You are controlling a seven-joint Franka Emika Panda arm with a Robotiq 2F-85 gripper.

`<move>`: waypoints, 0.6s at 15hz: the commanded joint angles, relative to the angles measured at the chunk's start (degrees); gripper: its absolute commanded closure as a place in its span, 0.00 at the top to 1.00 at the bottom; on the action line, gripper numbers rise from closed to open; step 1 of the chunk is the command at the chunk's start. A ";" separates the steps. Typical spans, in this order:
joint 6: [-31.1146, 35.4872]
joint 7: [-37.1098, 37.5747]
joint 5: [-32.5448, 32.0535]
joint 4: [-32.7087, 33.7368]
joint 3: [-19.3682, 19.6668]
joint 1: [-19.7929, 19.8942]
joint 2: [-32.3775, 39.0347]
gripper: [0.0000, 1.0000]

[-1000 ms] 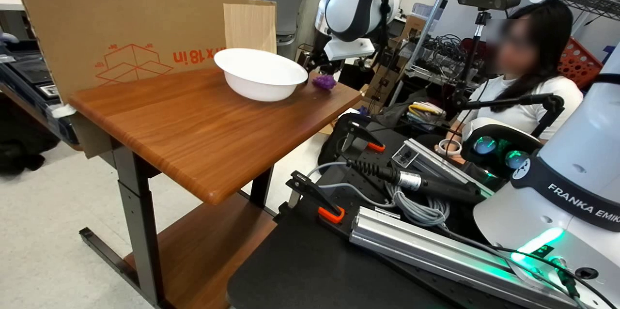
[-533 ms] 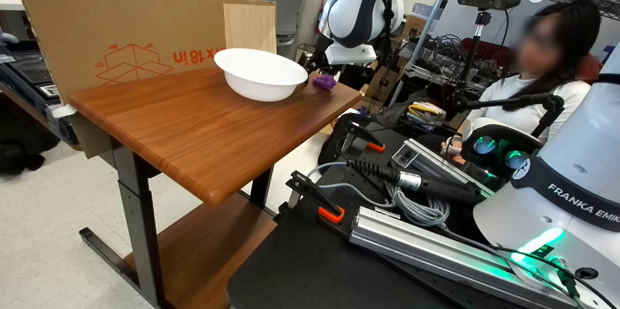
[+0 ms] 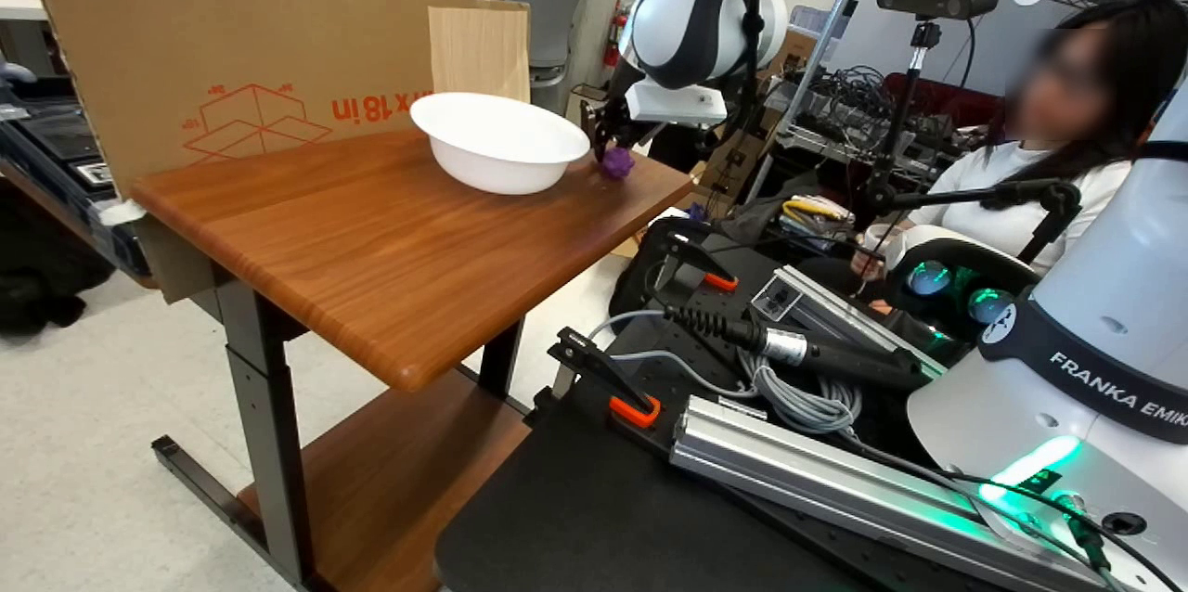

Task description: Put the plastic grapes in the bowl

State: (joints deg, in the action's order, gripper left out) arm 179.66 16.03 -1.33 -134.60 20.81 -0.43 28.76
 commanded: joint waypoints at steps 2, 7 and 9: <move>-0.05 -4.27 2.93 -8.76 -4.05 3.37 -12.94 0.08; 1.36 -6.34 8.19 -14.81 -16.66 11.09 -27.78 0.08; 1.25 -6.24 12.86 -14.93 -20.12 10.21 -32.02 0.08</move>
State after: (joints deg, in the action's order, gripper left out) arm 179.90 11.93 5.09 -145.79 6.60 8.56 5.40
